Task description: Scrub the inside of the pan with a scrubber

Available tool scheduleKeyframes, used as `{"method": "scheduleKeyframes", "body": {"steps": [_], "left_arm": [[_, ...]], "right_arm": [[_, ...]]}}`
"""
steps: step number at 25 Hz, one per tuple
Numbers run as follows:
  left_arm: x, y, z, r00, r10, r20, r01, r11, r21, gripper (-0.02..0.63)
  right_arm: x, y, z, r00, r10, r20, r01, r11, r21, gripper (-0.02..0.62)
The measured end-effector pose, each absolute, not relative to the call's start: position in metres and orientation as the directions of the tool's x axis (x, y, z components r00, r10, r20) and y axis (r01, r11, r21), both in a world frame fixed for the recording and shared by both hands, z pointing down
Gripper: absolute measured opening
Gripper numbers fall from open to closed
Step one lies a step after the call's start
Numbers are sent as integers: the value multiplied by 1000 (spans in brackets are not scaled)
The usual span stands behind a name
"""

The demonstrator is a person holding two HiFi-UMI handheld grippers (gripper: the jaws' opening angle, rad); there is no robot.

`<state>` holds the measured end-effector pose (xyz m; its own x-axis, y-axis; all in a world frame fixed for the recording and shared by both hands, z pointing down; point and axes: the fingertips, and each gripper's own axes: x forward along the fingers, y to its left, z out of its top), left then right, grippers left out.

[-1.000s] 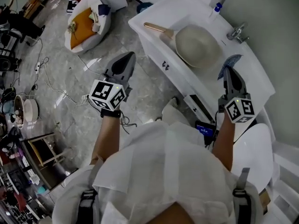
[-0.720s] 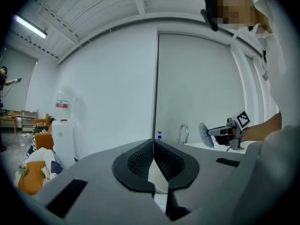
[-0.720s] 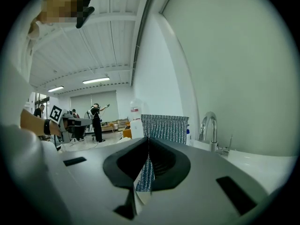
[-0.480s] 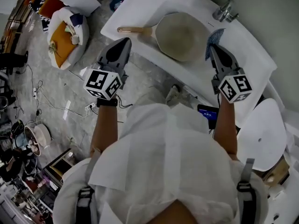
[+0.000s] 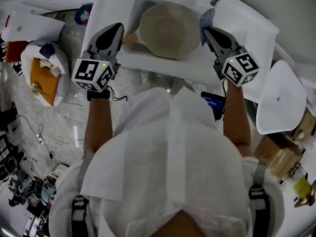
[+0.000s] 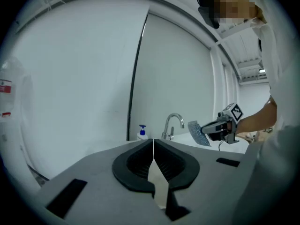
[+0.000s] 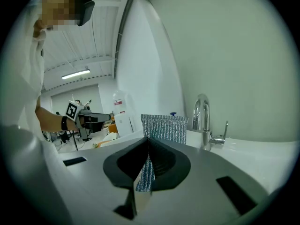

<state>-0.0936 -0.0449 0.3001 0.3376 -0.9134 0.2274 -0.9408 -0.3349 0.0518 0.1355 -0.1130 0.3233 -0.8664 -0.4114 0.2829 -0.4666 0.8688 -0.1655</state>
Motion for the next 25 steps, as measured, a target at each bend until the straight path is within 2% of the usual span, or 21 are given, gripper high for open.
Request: {"method": "scheduleKeyframes", "body": {"steps": [7, 13, 18, 22, 25], "left_arm": [[-124, -88, 349, 483, -800, 357, -865, -498, 53, 21], [-117, -94, 415, 600, -606, 522, -761, -634, 138, 176], [-105, -87, 462, 605, -440, 663, -703, -687, 185, 268], [-96, -82, 496, 572, -312, 759, -657, -728, 195, 302], [-95, -72, 522, 528, -221, 820, -614, -766, 189, 302]], "right_arm": [[86, -128, 354, -836, -424, 348, -501, 849, -169, 17], [52, -135, 402, -811, -388, 439, -509, 838, -198, 17], [39, -143, 442, -791, -336, 511, -509, 825, -246, 17], [31, -156, 473, -779, -290, 556, -506, 815, -283, 17], [27, -163, 499, -747, -264, 610, -524, 798, -297, 17]]}}
